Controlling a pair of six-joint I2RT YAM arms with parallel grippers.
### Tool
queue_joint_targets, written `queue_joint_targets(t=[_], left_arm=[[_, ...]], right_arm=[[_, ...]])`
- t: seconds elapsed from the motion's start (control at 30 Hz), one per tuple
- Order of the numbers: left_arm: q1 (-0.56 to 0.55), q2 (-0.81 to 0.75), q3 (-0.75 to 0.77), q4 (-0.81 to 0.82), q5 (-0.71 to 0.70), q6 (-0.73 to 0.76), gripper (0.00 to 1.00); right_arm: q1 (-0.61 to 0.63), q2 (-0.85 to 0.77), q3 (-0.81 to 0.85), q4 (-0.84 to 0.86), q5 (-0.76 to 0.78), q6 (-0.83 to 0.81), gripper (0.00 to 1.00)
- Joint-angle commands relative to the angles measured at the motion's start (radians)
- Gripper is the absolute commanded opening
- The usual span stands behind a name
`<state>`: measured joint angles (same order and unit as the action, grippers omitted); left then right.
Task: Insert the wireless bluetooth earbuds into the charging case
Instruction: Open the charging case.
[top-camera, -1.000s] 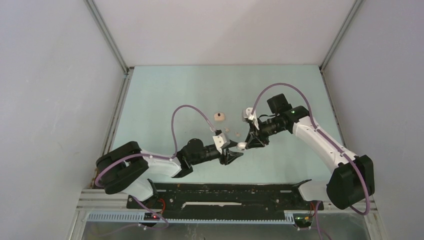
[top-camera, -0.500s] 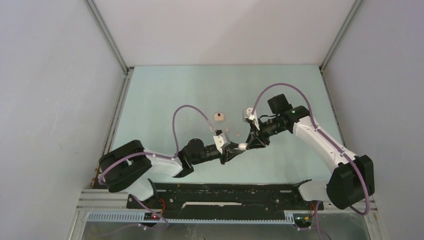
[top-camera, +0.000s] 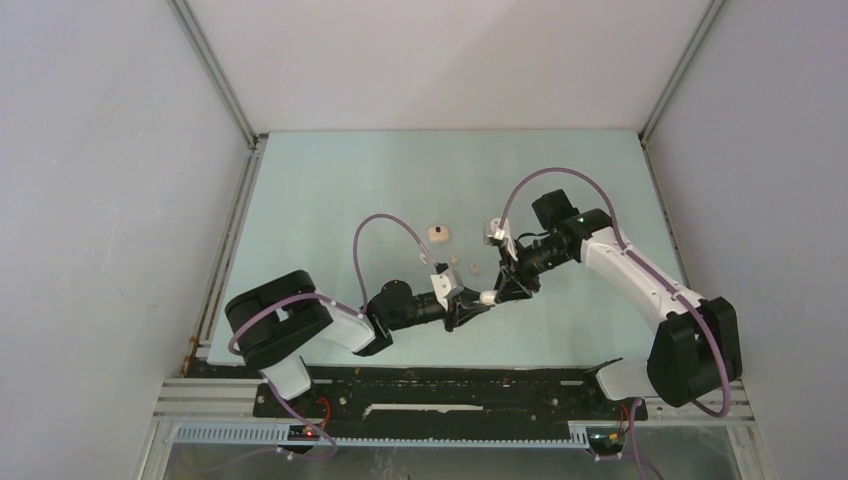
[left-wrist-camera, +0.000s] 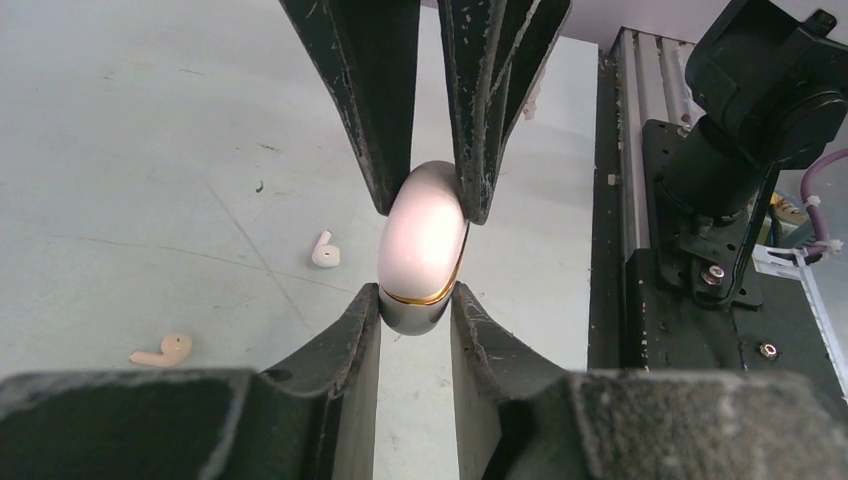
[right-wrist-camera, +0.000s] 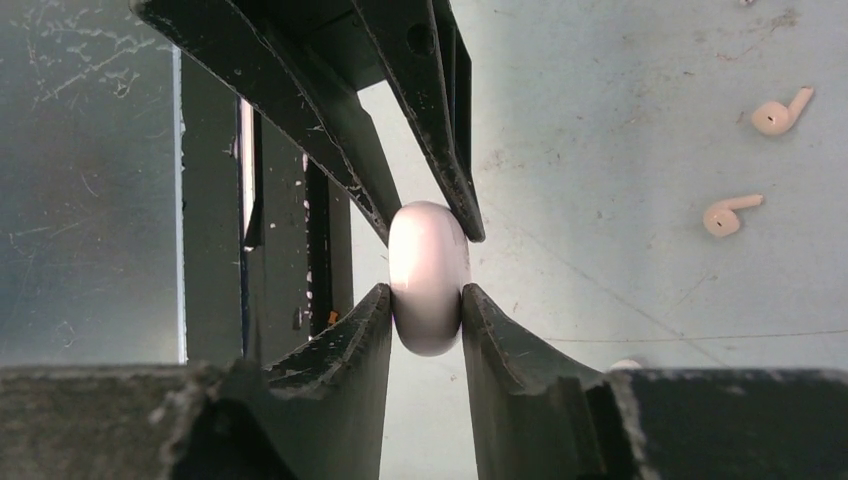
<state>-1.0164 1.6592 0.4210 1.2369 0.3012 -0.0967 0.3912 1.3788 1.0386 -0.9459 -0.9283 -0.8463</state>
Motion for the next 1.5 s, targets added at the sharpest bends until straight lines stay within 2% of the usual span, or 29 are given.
queue_joint_targets(t=[0.0, 0.17, 0.37, 0.8, 1.1, 1.47], left_arm=[[-0.005, 0.013, 0.005, 0.121, 0.05, 0.008, 0.0], [-0.005, 0.035, -0.01, 0.152, 0.045, 0.016, 0.0], [-0.005, 0.031, -0.014, 0.152, 0.045, 0.017, 0.0], [-0.007, 0.035, -0.026, 0.183, 0.046, 0.025, 0.0], [-0.012, 0.02, -0.027, 0.179, 0.06, 0.033, 0.0], [-0.044, 0.006, -0.012, 0.087, 0.04, 0.123, 0.0]], right_arm=[[-0.003, 0.008, 0.022, 0.019, -0.054, -0.008, 0.37], [-0.003, 0.019, 0.022, 0.019, -0.065, -0.003, 0.49], [-0.002, 0.018, 0.021, 0.028, -0.067, 0.012, 0.57], [0.035, 0.061, 0.022, 0.039, -0.028, 0.004, 0.6], [0.062, 0.085, 0.026, 0.057, 0.006, 0.021, 0.57], [-0.038, 0.164, 0.13, -0.092, -0.127, -0.023, 0.56]])
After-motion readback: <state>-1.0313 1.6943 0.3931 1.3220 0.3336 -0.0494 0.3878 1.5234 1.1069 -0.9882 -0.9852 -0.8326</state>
